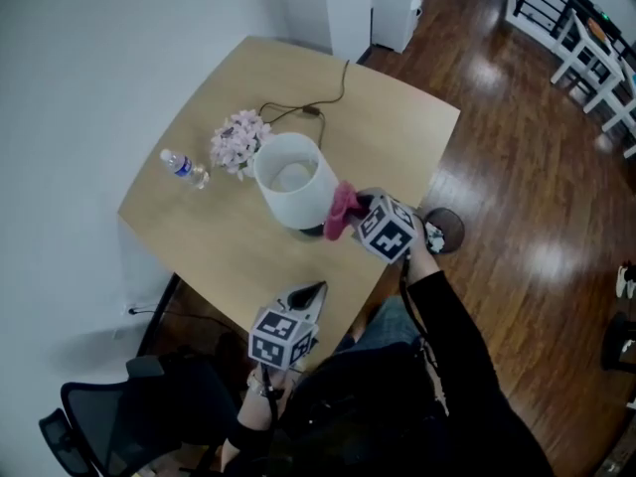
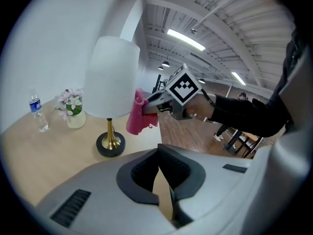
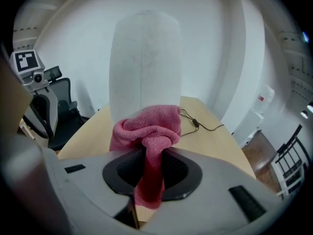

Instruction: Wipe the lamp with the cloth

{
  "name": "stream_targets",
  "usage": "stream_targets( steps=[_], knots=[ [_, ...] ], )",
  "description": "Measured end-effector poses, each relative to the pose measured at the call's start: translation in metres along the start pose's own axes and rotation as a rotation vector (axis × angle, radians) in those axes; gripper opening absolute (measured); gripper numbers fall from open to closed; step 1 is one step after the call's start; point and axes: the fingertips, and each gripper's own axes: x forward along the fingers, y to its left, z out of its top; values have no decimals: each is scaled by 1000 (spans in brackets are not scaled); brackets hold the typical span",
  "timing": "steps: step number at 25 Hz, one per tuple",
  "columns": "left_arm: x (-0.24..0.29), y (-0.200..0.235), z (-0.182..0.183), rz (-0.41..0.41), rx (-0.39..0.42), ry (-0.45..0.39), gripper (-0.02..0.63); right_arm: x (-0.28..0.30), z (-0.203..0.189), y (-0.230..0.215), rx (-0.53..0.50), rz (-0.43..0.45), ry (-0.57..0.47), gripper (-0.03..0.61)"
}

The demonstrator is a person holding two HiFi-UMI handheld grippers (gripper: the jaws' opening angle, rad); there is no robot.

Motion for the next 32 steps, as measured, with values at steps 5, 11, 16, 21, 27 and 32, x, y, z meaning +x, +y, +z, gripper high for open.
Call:
stream_targets(
  steps=[5,11,16,21,27,32],
  knots=[
    [12,-3,2,21,-4,7,2,4,-7,3,-40,54,22,73],
    [48,5,25,142,-120,1,2,13,-53,-32,-143,142,121,71],
    [73,9,44,287,-262,-11,2,-46,13,-76,-164,350,-161,71],
    [97,11,63,408,-393,-76,2,-80,100,-81,-300,575,-348,71],
    [95,7,87,482,-374,-106,2,-78,147,-63,-503,651,-347,71],
    [78,0,86,474,-346,-124,2,-41,131,-49,-641,555,-220,72]
  ],
)
